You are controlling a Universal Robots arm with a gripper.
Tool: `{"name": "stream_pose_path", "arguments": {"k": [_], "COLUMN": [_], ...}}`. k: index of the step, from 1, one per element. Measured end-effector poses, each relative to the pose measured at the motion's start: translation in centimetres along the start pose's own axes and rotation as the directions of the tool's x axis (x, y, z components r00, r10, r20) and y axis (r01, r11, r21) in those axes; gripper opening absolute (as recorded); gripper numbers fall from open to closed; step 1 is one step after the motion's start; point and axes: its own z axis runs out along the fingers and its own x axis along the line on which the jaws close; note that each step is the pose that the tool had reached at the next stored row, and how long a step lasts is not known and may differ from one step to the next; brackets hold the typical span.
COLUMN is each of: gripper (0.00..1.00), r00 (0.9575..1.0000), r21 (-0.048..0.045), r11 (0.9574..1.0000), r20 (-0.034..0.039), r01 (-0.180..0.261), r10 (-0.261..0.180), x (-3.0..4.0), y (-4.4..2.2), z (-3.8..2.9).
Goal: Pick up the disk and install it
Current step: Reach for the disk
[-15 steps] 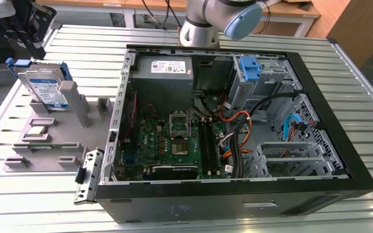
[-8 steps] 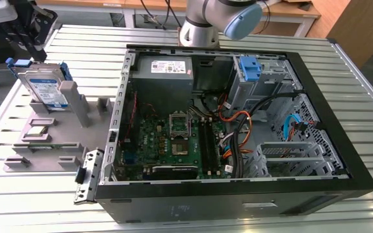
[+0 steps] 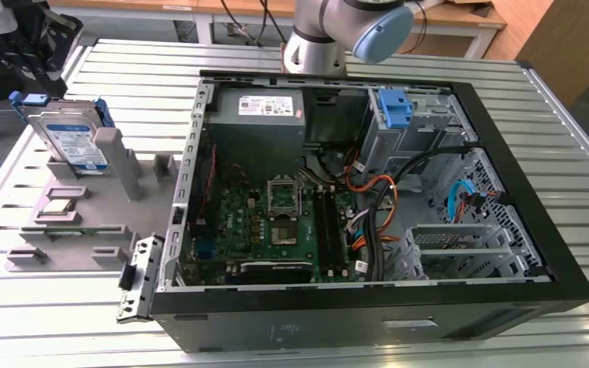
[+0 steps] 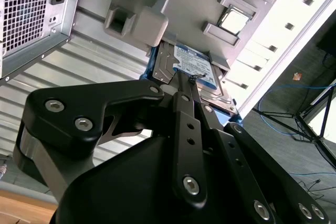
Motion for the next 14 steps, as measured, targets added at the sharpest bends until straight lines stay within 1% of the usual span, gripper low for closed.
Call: {"name": "stream_pose_path", "arguments": {"k": [5, 14], "gripper": [0.1, 0.1], "r00": [1.0, 1.0], "r21": [0.0, -0.0001], "r11": [1.0, 1.0], "r20": [0.0001, 0.0002], "r01": [-0.002, -0.003], "r10": [0.002, 0.003], "x": [0.56, 0.89], "y": [0.27, 0.38], "z": [0.23, 1.11]}}
